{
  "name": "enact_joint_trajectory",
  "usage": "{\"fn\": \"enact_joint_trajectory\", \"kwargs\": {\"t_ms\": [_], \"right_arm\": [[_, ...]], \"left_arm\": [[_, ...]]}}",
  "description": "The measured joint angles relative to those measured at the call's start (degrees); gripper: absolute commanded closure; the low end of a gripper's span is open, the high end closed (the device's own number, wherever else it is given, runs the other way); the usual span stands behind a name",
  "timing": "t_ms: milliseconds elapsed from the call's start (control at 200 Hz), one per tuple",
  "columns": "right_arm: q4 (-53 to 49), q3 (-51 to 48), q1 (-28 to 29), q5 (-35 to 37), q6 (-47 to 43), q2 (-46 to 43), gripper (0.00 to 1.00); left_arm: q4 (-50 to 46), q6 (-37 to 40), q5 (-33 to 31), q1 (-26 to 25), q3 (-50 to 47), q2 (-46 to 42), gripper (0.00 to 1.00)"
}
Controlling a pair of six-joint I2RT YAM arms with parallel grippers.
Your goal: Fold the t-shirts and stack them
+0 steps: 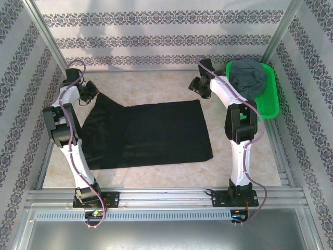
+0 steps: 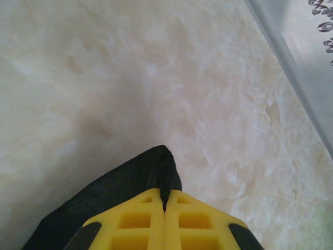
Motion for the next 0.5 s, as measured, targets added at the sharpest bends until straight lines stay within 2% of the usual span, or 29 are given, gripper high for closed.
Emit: {"fn": "enact_joint_trajectory", "kwargs": {"t_ms": [265, 500], "right_arm": [[-6.67, 8.31, -0.26, 1.62, -1.31, 6.88, 0.43], [-10.97, 16.11, -0.37, 2.51, -2.84, 13.14, 0.5]], "left_arm": [[1.05, -2.6, 1.77, -1.18, -0.57, -0.39, 1.0], [4.96, -7.54, 2.97, -2.97, -5.92, -5.49, 1.0]]}}
